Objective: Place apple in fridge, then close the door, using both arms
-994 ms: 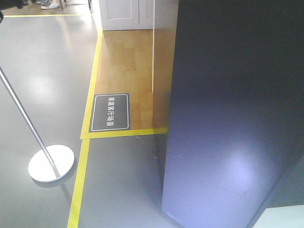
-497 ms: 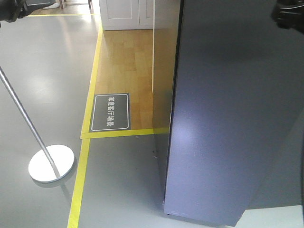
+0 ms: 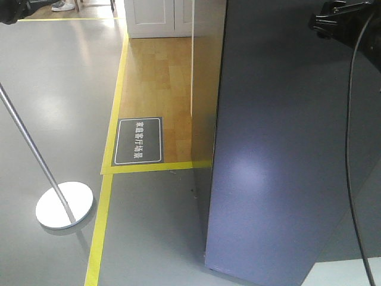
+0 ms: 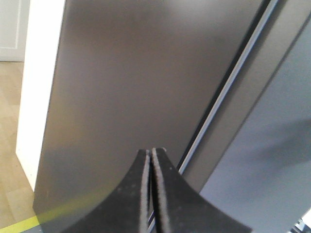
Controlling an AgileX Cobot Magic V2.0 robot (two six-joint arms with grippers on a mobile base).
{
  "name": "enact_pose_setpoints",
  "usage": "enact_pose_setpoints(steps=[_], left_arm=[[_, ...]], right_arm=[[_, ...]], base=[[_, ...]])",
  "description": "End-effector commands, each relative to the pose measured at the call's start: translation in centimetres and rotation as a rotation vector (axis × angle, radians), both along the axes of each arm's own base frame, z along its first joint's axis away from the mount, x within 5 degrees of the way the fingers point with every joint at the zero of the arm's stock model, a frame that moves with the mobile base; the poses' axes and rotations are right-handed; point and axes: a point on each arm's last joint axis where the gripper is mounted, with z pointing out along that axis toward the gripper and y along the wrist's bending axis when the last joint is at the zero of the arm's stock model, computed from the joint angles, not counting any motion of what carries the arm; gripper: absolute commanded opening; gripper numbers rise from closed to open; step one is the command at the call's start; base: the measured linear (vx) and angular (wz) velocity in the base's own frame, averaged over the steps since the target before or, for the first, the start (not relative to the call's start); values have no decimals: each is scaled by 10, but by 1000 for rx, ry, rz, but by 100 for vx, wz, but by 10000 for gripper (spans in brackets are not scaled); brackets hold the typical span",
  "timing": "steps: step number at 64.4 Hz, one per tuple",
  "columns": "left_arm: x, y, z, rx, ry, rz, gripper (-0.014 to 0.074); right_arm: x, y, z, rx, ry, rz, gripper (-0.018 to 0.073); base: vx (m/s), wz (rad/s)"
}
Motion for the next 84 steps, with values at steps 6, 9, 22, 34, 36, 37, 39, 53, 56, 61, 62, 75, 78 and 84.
enact_pose_setpoints(steps=[6,9,22,34,36,37,39,53,56,61,62,75,78,84], left_arm=[[-14,0,28,14,-78,25,-7],[-14,0,28,11,-79,25,-7],[-13,2,28,11,-83,44,-7],[-13,2,28,11,-84,50,-7],[-13,2,28,11,-84,51,-7],[-13,2,28,11,-84,52,-7],[-13,2,28,11,-84,53,-7],[-13,2,28,11,-84,52,-7],[-13,2,28,10,-84,52,-7],[-13,2,28,10,-84,52,-7],[-13,2,28,10,-84,52,-7],[-13,2,28,7,-84,49,-7],[-13,2,28,7,-83,47,-7],[-17,1,32,8,-94,47,-7]], right_arm=[[10,-13,20,-12,-81,-73,570],[14,-12,20,-12,-81,-70,570],[32,-10,20,-10,-87,-64,570],[48,-7,20,-12,-86,-37,570],[52,-6,18,-15,-84,-33,570],[53,-6,18,-17,-84,-29,570],[56,-5,18,-21,-81,-22,570],[75,-10,14,7,-45,45,570],[75,-13,14,18,-46,38,570],[76,-19,14,9,-46,26,570],[76,-20,14,7,-45,24,570],[62,-14,33,-59,-60,92,538],[58,-11,39,-76,-61,125,522],[43,-3,55,-87,-67,220,454]], base=[[0,0],[0,0],[0,0],[0,-1],[0,-2],[0,-2],[-1,-4],[-1,-4],[0,0],[0,1],[0,1],[0,0],[0,0],[0,0]])
